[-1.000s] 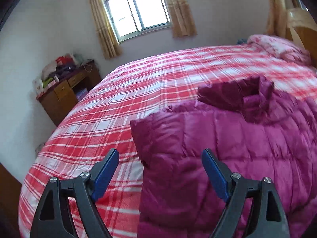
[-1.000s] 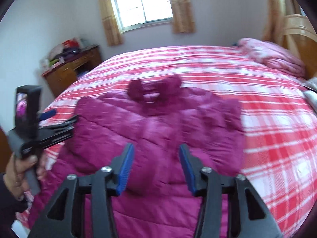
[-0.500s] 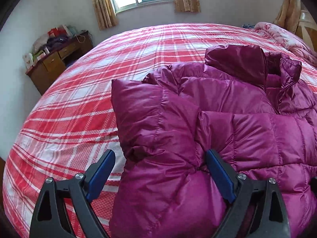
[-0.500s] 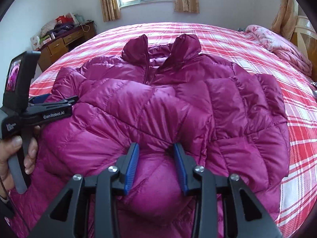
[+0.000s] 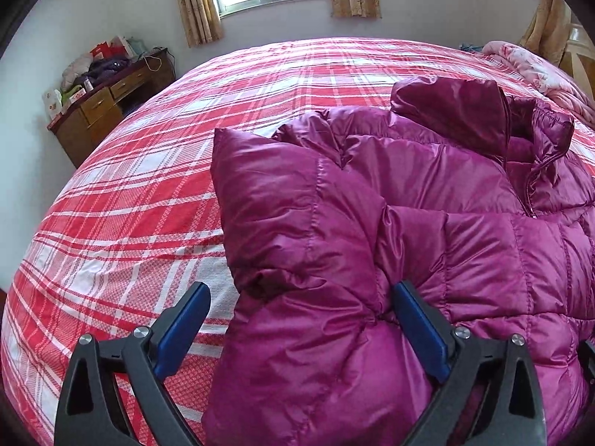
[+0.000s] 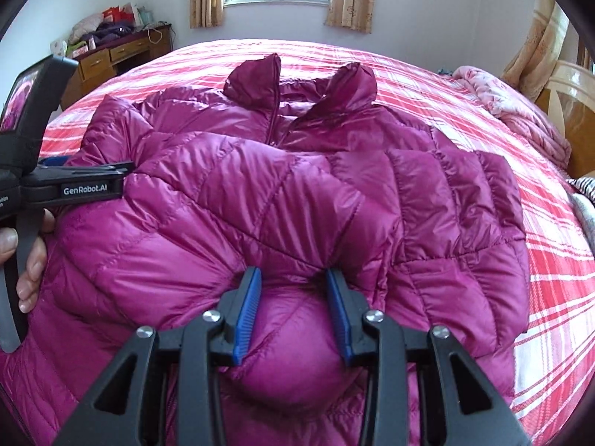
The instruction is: Fold large clothes
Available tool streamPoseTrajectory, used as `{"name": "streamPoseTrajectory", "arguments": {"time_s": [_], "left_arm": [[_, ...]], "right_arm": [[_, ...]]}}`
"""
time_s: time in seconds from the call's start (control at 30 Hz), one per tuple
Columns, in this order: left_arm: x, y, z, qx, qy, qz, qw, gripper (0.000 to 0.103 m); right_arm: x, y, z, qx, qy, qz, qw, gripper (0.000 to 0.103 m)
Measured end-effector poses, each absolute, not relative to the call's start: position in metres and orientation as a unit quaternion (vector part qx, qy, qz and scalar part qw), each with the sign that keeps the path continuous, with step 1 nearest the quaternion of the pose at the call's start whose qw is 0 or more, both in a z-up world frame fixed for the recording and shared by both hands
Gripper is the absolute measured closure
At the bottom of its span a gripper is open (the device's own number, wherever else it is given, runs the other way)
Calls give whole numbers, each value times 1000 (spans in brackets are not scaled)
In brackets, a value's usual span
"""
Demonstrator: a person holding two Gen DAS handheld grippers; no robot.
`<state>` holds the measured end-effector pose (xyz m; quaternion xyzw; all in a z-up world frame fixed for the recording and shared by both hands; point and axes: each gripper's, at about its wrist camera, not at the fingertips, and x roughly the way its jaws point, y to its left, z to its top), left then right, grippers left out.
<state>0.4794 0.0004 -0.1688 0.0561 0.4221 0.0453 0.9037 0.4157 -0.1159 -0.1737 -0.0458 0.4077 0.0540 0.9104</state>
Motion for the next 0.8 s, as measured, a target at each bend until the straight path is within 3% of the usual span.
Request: {"name": "streamPoseTrajectory", "arguments": {"time_s": [0.27,0.43,0.8], "left_arm": [[429,-25,-114,64,340,15,938,4],[438,-56,-148,132,382,18,914,4],[449,-48,-170,93,405,-4,909,1]], "right_arm": [[412,-130,-119,9,357,52,933,63],[434,-126,-154,7,396,40,917,67],[424,-125,-178,-29,396,38,917,68]]}}
